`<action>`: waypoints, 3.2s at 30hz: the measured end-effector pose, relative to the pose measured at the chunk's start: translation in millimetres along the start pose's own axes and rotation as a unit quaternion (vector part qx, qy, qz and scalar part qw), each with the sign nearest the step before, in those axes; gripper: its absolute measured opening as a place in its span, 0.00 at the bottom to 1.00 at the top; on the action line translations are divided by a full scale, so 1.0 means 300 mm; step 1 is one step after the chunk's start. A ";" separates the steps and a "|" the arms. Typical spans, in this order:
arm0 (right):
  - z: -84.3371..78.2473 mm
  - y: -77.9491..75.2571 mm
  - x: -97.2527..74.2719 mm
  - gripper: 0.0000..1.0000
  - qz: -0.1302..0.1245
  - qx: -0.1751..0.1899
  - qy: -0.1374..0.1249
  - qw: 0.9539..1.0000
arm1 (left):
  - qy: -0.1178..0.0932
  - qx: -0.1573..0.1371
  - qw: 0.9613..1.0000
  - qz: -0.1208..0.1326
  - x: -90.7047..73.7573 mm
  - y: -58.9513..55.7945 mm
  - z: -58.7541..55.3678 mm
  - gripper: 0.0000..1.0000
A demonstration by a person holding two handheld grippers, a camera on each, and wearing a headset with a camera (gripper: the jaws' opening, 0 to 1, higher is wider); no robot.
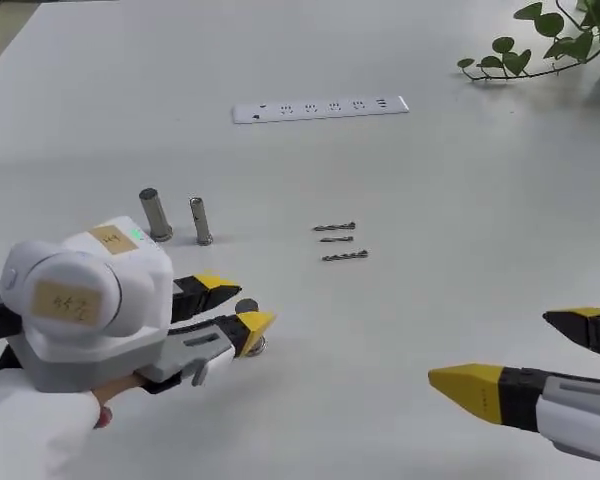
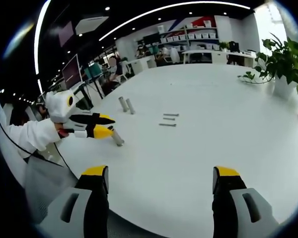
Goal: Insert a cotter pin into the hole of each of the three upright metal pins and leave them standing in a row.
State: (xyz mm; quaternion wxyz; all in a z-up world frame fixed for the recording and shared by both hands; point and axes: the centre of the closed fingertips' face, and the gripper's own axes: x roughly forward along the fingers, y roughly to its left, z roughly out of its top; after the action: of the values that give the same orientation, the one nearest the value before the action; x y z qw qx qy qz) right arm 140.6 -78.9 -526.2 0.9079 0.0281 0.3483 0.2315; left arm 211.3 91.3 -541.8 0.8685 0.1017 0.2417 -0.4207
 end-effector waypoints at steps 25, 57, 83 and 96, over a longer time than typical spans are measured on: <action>-0.003 0.003 0.002 0.85 0.001 -0.001 0.004 1.000 | -0.016 -0.050 0.998 -0.045 -0.168 -0.013 -0.030 0.93; 0.084 0.080 0.027 0.94 0.037 -0.055 -0.033 0.997 | -0.027 -0.106 0.994 -0.018 -0.244 -0.017 -0.089 0.99; 0.254 0.032 0.124 0.82 0.101 -0.292 0.064 0.949 | -0.036 -0.121 0.992 -0.010 -0.284 -0.020 -0.104 0.99; 0.276 0.046 0.217 0.72 0.156 -0.332 0.105 0.925 | -0.042 -0.127 0.991 -0.011 -0.288 -0.023 -0.095 0.99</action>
State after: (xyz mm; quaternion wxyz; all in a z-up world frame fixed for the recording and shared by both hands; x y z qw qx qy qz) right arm 230.8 -28.7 -501.1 0.7762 -0.2452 0.3361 0.4737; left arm 150.7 156.7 -522.7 0.8789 -0.0300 0.2578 -0.4003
